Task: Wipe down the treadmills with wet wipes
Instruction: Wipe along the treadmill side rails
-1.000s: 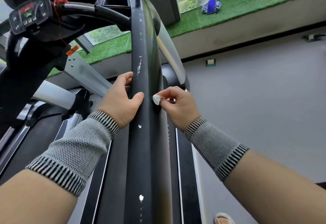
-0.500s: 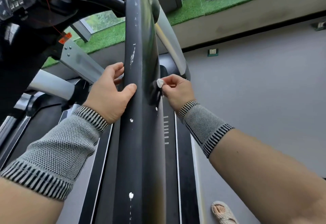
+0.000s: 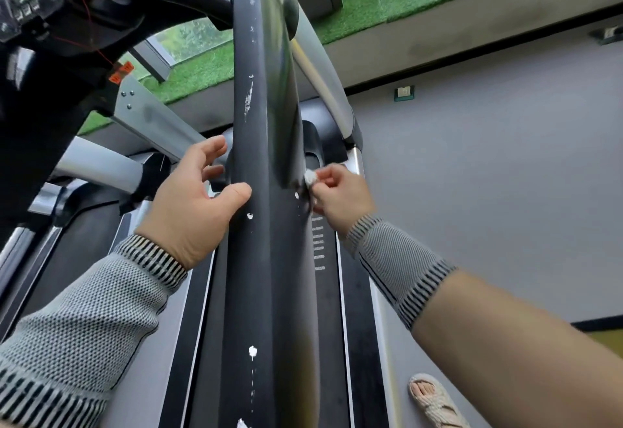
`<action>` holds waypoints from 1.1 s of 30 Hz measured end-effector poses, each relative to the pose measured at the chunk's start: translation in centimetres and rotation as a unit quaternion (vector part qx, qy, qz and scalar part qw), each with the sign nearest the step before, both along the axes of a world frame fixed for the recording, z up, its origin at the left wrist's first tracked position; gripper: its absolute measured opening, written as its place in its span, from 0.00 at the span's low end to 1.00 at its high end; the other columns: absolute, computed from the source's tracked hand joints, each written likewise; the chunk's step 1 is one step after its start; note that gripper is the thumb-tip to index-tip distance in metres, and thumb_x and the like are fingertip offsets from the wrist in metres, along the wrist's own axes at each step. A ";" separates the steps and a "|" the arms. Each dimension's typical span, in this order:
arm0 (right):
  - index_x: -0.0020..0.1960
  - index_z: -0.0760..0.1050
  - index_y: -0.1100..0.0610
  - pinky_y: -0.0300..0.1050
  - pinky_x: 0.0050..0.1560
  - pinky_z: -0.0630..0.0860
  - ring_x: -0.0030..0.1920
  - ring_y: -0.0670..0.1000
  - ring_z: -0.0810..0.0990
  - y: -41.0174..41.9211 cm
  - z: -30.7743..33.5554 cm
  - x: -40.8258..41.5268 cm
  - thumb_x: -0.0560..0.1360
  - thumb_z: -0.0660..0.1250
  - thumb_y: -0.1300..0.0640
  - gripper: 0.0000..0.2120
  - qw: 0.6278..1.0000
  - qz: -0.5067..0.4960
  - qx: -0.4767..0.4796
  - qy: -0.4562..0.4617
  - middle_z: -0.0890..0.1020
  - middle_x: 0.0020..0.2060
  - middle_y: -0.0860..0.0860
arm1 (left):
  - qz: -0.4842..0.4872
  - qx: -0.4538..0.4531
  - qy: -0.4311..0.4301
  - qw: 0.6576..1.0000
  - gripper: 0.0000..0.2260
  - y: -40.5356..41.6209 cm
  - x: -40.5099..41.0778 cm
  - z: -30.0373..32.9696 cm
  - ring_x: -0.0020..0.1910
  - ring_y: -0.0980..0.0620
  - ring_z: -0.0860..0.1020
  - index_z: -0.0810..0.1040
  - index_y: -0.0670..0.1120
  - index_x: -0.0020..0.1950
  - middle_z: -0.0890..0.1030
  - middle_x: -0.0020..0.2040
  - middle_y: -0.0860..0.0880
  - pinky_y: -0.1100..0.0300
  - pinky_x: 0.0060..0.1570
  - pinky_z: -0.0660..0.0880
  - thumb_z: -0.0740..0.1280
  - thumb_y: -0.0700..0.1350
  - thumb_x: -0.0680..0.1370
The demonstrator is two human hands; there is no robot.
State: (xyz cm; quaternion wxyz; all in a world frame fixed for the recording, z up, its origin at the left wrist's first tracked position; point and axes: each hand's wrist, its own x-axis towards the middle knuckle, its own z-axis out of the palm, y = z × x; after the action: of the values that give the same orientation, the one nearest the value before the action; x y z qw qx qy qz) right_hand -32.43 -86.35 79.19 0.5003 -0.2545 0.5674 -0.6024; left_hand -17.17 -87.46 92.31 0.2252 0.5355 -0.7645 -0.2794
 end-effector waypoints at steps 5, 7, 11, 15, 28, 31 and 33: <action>0.36 0.75 0.55 0.60 0.45 0.80 0.35 0.55 0.78 0.2 -0.6 0.2 0.74 0.69 0.61 0.09 0.999 0.005 0.011 -0.038 0.76 0.30 0.52 | -0.017 -0.010 -0.009 1.000 0.36 0.8 -0.2 -0.1 0.62 0.58 0.72 0.66 0.57 0.67 0.72 0.63 0.60 0.72 0.51 0.68 0.63 0.61 0.59; 0.35 0.75 0.54 0.57 0.43 0.79 0.31 0.52 0.77 -0.1 -0.7 0.2 0.73 0.70 0.57 0.09 1.000 -0.003 0.017 -0.010 0.77 0.26 0.47 | -0.024 -0.015 -0.001 1.000 0.30 1.0 -0.3 0.0 0.62 0.58 0.72 0.65 0.59 0.65 0.72 0.61 0.61 0.75 0.49 0.67 0.65 0.58 0.63; 0.33 0.75 0.54 0.49 0.36 0.75 0.25 0.46 0.72 3.3 -0.8 1.2 0.73 0.71 0.53 0.11 1.000 0.014 0.006 0.005 0.74 0.22 0.43 | -0.033 -0.031 -0.008 0.999 0.27 1.4 -0.4 0.1 0.61 0.59 0.72 0.66 0.55 0.68 0.72 0.61 0.61 0.75 0.52 0.67 0.62 0.50 0.68; 0.34 0.75 0.53 0.51 0.39 0.76 0.26 0.47 0.72 1.6 1.3 0.5 0.71 0.73 0.53 0.10 0.999 -0.029 -0.021 0.017 0.74 0.23 0.43 | -0.033 -0.034 -0.013 0.999 0.30 1.9 -0.6 0.1 0.59 0.62 0.72 0.65 0.49 0.72 0.71 0.62 0.60 0.70 0.60 0.66 0.60 0.50 0.69; 0.33 0.77 0.52 0.46 0.37 0.76 0.25 0.43 0.71 3.6 4.1 1.0 0.72 0.73 0.51 0.11 0.991 -0.038 -0.080 0.097 0.74 0.21 0.41 | -0.055 -0.048 -0.078 0.994 0.32 3.0 0.3 -0.1 0.62 0.62 0.68 0.67 0.45 0.71 0.69 0.69 0.52 0.71 0.64 0.64 0.63 0.52 0.68; 0.34 0.78 0.53 0.40 0.32 0.72 0.23 0.43 0.70 6.8 4.0 1.9 0.72 0.73 0.52 0.10 0.991 0.005 -0.098 0.087 0.73 0.20 0.43 | -0.065 -0.039 -0.082 0.994 0.35 3.1 0.4 0.1 0.63 0.62 0.68 0.65 0.47 0.72 0.67 0.72 0.52 0.59 0.65 0.68 0.65 0.53 0.66; 0.33 0.78 0.51 0.40 0.33 0.71 0.24 0.42 0.71 6.7 4.0 1.9 0.71 0.74 0.52 0.10 0.991 0.000 -0.101 0.093 0.74 0.21 0.43 | -0.071 -0.038 -0.096 0.992 0.36 3.1 0.6 0.0 0.63 0.62 0.68 0.64 0.48 0.73 0.66 0.73 0.54 0.63 0.62 0.66 0.65 0.54 0.65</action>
State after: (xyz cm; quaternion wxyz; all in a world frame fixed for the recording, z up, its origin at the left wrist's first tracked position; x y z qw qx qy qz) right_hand -30.54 -79.67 83.18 0.4172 -0.3583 0.5479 -0.6304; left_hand -16.58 -84.41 92.33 0.1505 0.4954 -0.8287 -0.2125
